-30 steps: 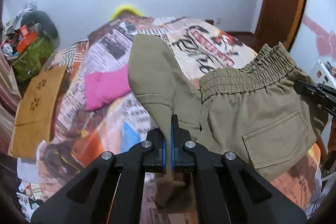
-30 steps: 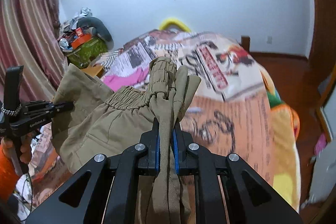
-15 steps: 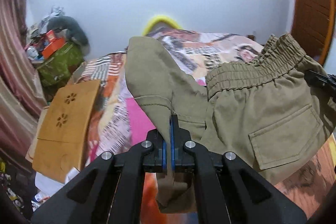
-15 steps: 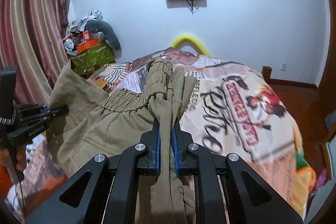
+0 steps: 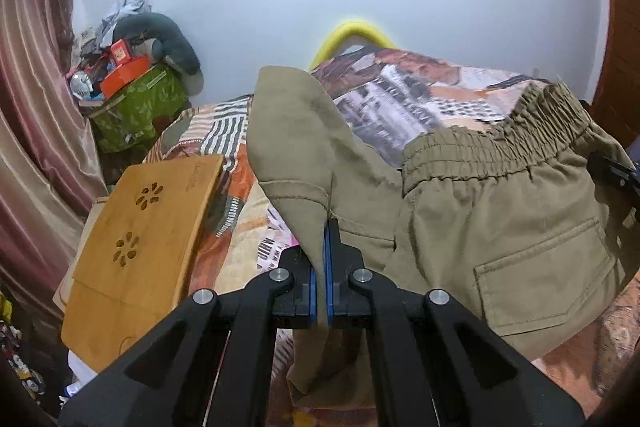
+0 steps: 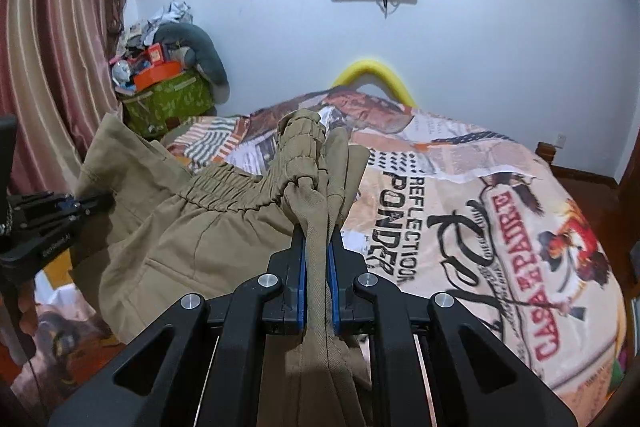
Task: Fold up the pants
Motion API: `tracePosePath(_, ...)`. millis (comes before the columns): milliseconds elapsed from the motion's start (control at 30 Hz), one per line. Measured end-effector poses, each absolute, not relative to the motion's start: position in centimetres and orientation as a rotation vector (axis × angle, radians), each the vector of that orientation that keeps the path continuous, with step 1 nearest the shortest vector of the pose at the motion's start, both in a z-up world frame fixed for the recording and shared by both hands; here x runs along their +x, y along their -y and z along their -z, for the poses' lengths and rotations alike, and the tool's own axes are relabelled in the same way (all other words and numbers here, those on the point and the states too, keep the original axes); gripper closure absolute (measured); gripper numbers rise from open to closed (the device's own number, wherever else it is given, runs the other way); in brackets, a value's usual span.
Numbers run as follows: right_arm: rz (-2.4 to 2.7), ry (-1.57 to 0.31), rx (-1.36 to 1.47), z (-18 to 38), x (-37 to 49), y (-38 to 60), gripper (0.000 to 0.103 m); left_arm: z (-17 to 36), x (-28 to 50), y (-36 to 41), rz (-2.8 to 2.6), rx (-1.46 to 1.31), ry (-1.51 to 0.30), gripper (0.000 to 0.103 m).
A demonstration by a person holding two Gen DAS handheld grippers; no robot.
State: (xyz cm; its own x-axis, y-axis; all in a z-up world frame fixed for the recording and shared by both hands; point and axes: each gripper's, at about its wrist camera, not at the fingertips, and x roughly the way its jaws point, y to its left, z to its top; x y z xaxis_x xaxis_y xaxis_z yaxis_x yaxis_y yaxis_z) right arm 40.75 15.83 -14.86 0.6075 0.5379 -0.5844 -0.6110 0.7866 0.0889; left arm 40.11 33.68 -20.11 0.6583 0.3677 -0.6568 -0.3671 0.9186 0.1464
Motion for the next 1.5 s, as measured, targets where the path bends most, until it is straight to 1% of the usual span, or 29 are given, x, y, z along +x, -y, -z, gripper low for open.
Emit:
tracePosePath(100, -0.664, -0.661, -0.134, 16.9, 42.1, -17.5, 0.095, 22.5, 41.4, -35.5, -0.419, -0.028, -0.769, 0.100)
tracePosePath(200, -0.641, -0.696, -0.122, 18.8, 42.9, -18.4, 0.095, 25.5, 42.5, -37.0, -0.402, -0.076, -0.837, 0.100)
tracePosePath(300, -0.622, -0.774, -0.147, 21.4, 43.1, -19.1, 0.095, 29.0, 43.2, -38.6, -0.403, -0.114, -0.936, 0.099)
tracePosePath(333, -0.607, -0.785, -0.159, 21.8, 43.1, -18.9, 0.093, 29.6, 43.1, -38.8, -0.402, -0.117, -0.949, 0.097)
tracePosePath(367, -0.600, -0.794, -0.160, 22.1, 43.2, -18.7, 0.090, 30.1, 42.9, -39.2, -0.400, -0.124, -0.957, 0.094)
tracePosePath(400, -0.600, -0.809, -0.151, 22.4, 43.2, -18.2, 0.088, 30.5, 42.5, -39.6, -0.393, -0.135, -0.966, 0.093)
tracePosePath(500, -0.594, -0.855, -0.143, 22.6, 42.9, -16.5, 0.076, 30.9, 41.7, -40.0, -0.393, -0.148, -0.982, 0.088)
tracePosePath(567, -0.577, -0.868, -0.154, 22.2, 42.1, -15.3, 0.063, 30.8, 40.7, -39.8, -0.405, -0.141, -0.982, 0.087)
tracePosePath(633, -0.578, -0.861, -0.183, 21.9, 41.3, -14.5, 0.058, 30.6, 40.0, -39.6, -0.405, -0.132, -0.988, 0.087)
tracePosePath(700, -0.579, -0.863, -0.198, 21.7, 40.8, -14.2, 0.058, 29.9, 39.1, -39.1, -0.392, -0.119, -1.001, 0.087)
tracePosePath(833, -0.600, -0.865, -0.199, 19.8, 39.7, -14.1, 0.058, 27.2, 36.4, -37.5, -0.378, -0.074, -0.995, 0.087)
tracePosePath(967, -0.639, -0.776, -0.181, 15.1, 36.9, -13.9, 0.058, 22.6, 33.1, -35.3, -0.364, -0.036, -0.939, 0.087)
tracePosePath(1100, -0.690, -0.658, -0.143, 9.0, 32.9, -12.7, 0.058, 15.8, 28.8, -32.3, -0.324, -0.046, -0.817, 0.086)
tracePosePath(1133, -0.698, -0.629, -0.136, 7.6, 31.8, -12.3, 0.057, 14.4, 27.9, -31.6, -0.317, -0.046, -0.788, 0.086)
tracePosePath(1167, -0.703, -0.610, -0.132, 6.8, 31.1, -12.2, 0.053, 12.6, 26.6, -30.5, -0.304, -0.042, -0.752, 0.086)
tracePosePath(1200, -0.714, -0.576, -0.123, 5.3, 29.8, -11.7, 0.052, 11.3, 25.8, -29.8, -0.292, -0.038, -0.729, 0.086)
tracePosePath(1267, -0.729, -0.510, -0.110, 2.9, 27.4, -10.8, 0.051, 8.0, 23.2, -27.5, -0.272, -0.024, -0.656, 0.086)
tracePosePath(1400, -0.758, -0.393, -0.071, -1.5, 22.2, -8.3, 0.051, 3.1, 18.1, -23.4, -0.247, 0.001, -0.519, 0.086)
tracePosePath(1500, -0.780, -0.318, -0.031, -3.7, 18.8, -6.5, 0.051, 0.3, 14.1, -20.7, -0.251, 0.014, -0.420, 0.085)
